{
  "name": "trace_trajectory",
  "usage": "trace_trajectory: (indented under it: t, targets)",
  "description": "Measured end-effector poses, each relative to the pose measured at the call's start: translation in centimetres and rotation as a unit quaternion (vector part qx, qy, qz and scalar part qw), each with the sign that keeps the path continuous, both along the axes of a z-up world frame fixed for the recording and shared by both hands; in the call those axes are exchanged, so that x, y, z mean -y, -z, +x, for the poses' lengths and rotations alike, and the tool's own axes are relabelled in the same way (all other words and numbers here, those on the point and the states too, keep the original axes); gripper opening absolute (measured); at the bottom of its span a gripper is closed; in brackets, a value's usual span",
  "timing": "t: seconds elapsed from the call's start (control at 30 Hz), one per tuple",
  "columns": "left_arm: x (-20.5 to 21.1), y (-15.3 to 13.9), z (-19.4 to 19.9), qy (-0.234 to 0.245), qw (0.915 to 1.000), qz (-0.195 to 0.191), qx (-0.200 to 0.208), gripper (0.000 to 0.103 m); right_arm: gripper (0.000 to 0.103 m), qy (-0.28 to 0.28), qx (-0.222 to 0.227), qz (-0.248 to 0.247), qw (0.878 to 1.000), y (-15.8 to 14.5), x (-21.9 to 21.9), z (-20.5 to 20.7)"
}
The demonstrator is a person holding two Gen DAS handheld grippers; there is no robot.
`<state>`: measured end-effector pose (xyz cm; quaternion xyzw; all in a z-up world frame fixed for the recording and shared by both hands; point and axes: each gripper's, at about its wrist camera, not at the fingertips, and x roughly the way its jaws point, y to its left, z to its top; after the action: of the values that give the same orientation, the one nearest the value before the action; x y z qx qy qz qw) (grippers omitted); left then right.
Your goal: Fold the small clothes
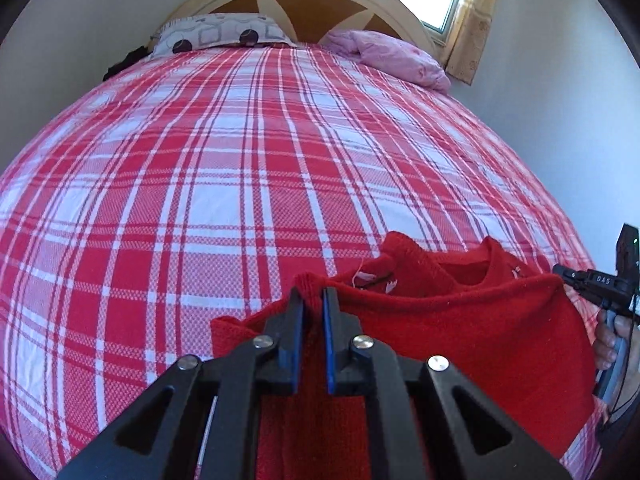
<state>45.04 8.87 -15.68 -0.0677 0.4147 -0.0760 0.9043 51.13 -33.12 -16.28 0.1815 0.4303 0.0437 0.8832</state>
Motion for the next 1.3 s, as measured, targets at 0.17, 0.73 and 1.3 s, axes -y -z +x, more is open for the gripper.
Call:
trace_trajectory:
  t: [0.17,0.73,1.3]
  targets:
    - [-0.6,-1.6,-1.3,-0.031,0.9988,0.031,0.024,0.023,0.064,0.011,0.045,-0.013,0.999,-3.1,1.1,-2.1]
    - [-2.2,0.3,-11.9,-0.072,0.9952,0.045,0.047,0.079,0.019,-0.123,0.007,-0.101,0.987,-0.4,-3.2,-15.0]
    - [-3.4,2.9,-12.7,-0.088,0.9954,-0.018,0.033,0.096,0.038,-0.077,0.053,-0.154,0.984,-3.1,-4.8,-17.4]
